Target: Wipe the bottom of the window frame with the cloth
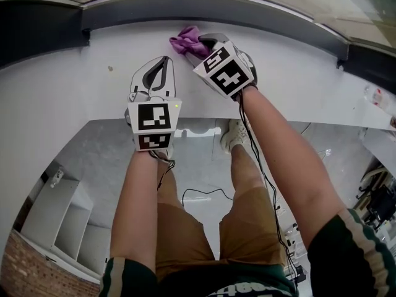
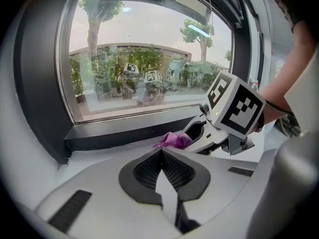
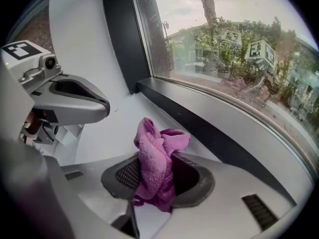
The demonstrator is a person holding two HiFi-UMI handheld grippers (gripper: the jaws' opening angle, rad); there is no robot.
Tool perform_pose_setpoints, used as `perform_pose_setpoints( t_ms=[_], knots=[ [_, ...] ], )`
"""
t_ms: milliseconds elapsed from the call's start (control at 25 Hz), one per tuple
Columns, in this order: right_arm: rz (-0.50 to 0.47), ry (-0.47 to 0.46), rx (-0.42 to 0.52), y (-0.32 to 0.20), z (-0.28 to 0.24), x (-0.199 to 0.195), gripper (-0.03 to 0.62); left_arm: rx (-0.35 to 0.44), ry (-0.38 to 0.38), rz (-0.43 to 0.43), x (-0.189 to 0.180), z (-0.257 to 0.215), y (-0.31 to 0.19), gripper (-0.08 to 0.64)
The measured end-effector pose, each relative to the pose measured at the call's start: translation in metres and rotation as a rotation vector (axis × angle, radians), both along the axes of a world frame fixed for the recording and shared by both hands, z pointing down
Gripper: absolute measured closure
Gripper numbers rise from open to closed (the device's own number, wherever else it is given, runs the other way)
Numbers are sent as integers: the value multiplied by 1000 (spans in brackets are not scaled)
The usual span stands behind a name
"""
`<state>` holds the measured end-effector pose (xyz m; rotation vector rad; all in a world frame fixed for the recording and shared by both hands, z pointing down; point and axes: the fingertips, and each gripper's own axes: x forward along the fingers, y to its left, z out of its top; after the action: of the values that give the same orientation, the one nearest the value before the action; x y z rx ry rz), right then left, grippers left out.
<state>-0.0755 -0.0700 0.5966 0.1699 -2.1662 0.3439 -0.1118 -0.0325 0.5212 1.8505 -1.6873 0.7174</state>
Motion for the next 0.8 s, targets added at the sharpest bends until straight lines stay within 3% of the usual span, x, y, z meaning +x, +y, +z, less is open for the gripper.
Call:
perform_pose_setpoints(
  t_ms=[800],
  knots=[
    [60,19,31,-36,1,100,433,-2,0,106,91,1,-39,551]
  ],
)
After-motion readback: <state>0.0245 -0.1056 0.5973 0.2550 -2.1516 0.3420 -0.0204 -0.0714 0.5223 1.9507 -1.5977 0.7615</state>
